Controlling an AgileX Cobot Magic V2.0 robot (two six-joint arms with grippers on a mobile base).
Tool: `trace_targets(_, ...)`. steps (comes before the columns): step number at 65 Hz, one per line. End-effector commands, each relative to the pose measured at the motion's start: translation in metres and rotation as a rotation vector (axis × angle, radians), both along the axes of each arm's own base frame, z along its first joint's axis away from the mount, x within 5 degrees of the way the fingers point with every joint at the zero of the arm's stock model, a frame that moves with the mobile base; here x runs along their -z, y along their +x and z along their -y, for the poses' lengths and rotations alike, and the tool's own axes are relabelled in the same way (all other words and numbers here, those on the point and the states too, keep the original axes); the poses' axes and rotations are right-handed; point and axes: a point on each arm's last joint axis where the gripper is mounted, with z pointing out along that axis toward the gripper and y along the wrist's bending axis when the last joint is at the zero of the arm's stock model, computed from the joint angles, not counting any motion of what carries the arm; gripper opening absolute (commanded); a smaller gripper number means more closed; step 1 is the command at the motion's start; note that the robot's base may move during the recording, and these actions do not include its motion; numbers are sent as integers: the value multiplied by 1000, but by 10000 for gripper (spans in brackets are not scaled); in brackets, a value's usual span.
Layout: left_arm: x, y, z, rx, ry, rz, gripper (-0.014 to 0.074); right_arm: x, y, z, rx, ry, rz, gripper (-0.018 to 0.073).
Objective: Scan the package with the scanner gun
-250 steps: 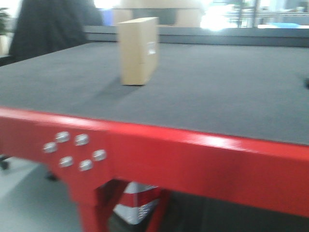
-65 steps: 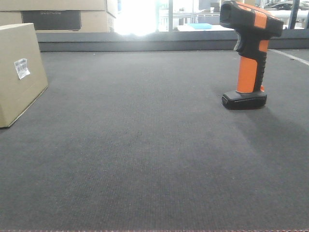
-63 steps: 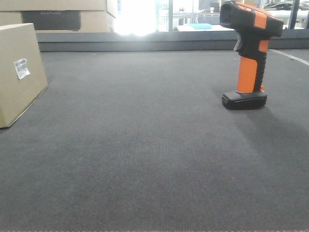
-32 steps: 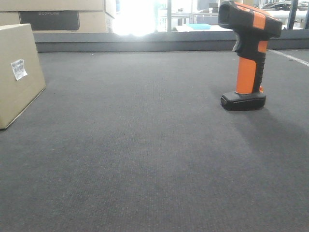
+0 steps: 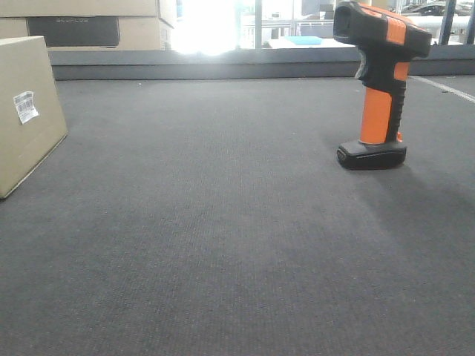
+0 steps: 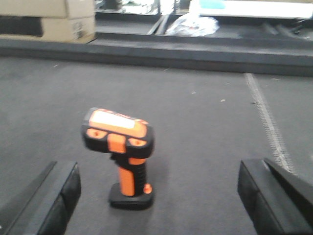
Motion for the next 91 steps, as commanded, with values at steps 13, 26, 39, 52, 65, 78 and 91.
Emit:
trace_targets(13, -26, 67, 2, 42, 2, -303, 587, -8, 21, -12, -79, -23, -38, 561)
trace_targets(26, -31, 129, -6, 14, 101, -502, 587, -8, 22, -16, -108, -24, -43, 561)
trace_targets(39, -17, 189, -8, 15, 107, -577, 587, -8, 21, -17, -116, -24, -43, 561)
trace_targets(52, 18, 231, -12, 0, 144, -680, 587, -8, 21, -17, -116, -24, -45, 561)
trace_targets(65, 51, 255, -14, 3, 151, -758, 587, -8, 21, -17, -116, -24, -45, 561)
trace_targets(78, 77, 268, -14, 7, 149, -823, 587, -8, 21, -17, -116, -24, -45, 561)
trace_targets(91, 88, 272, -14, -3, 134, -872, 571, -8, 21, -17, -116, -24, -43, 561)
